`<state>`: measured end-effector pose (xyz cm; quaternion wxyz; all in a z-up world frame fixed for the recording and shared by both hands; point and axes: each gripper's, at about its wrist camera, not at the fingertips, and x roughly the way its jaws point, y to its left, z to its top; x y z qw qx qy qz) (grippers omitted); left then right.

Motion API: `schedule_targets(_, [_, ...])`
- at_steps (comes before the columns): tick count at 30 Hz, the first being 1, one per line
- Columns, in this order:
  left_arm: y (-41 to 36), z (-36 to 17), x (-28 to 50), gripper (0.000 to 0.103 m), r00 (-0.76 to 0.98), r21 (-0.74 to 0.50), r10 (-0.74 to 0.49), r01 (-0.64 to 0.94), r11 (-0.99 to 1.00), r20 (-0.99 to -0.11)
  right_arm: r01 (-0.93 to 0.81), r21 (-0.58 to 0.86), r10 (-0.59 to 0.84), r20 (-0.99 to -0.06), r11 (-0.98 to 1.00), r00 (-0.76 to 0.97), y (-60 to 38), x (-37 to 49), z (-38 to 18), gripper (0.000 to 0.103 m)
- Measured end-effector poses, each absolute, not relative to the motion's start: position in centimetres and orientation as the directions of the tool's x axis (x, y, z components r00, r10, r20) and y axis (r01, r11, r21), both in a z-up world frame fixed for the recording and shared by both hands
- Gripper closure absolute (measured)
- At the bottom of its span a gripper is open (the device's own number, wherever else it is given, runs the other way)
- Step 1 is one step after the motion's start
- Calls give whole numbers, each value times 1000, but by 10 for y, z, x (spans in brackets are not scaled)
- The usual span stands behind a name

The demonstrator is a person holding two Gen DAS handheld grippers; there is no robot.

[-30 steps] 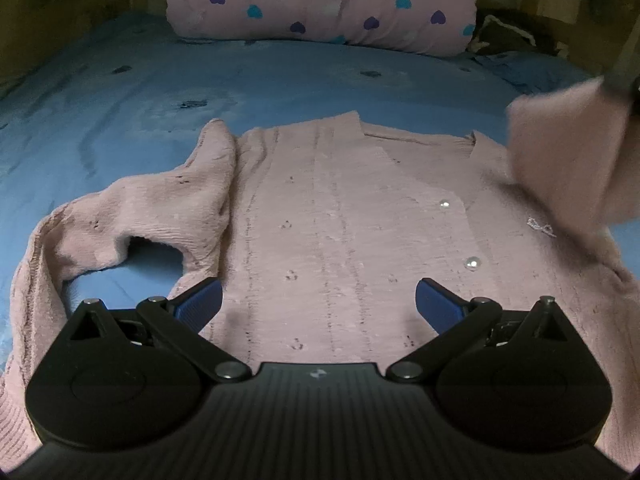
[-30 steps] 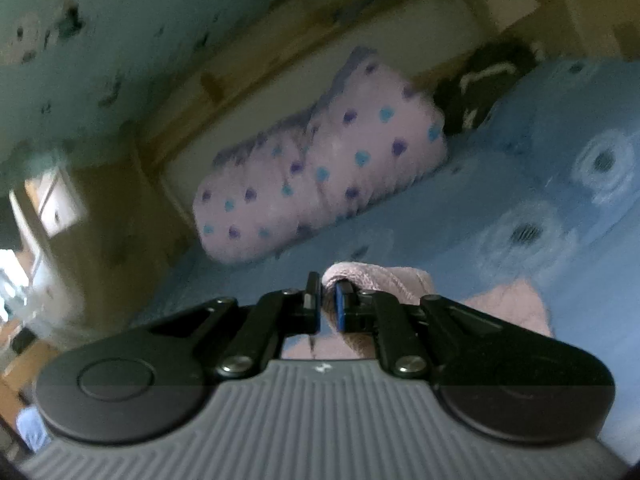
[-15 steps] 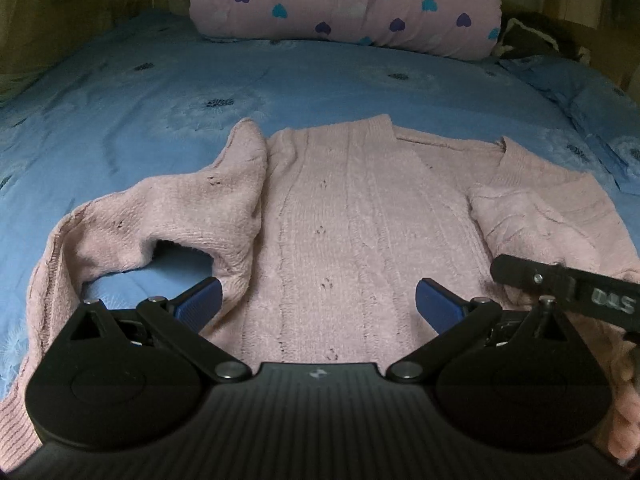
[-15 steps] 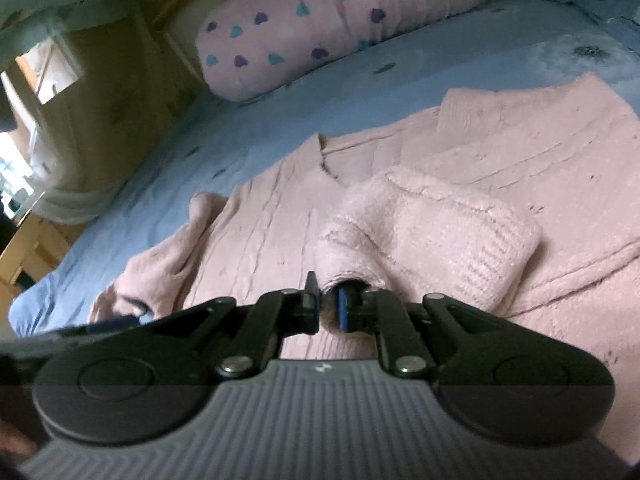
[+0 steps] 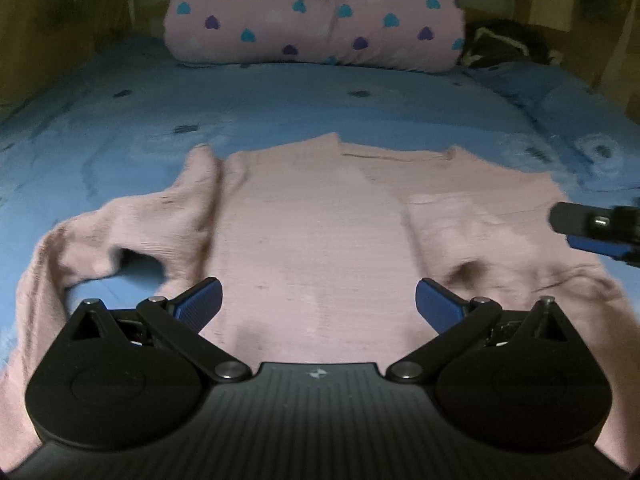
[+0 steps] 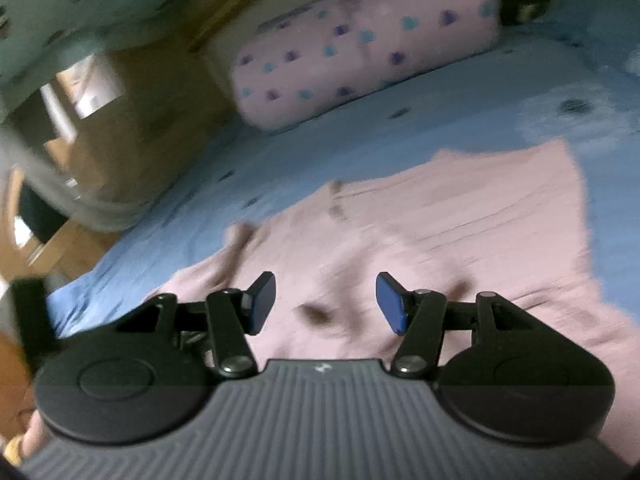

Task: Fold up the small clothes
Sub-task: 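Carry the sleeve across the cardigan body with the right gripper and release, then grasp the other sleeve with the left gripper and lift it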

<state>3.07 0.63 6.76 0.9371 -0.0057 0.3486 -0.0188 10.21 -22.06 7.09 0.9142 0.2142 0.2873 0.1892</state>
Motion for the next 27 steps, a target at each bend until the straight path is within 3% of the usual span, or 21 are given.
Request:
schedule_targets(12, [-92, 80, 33, 0, 772, 68, -91, 172, 983, -629, 120, 393, 147, -585, 912, 797, -282, 108, 66, 43])
schedule_targets(21, [-143, 52, 50, 4, 808, 221, -26, 191, 956, -588, 181, 443, 151, -616, 878, 773, -300, 109, 57, 43])
schedule_targets(27, [-164, 37, 60, 4, 846, 312, -20, 218, 925, -533, 199, 403, 114, -631, 893, 768, -298, 107, 58, 43])
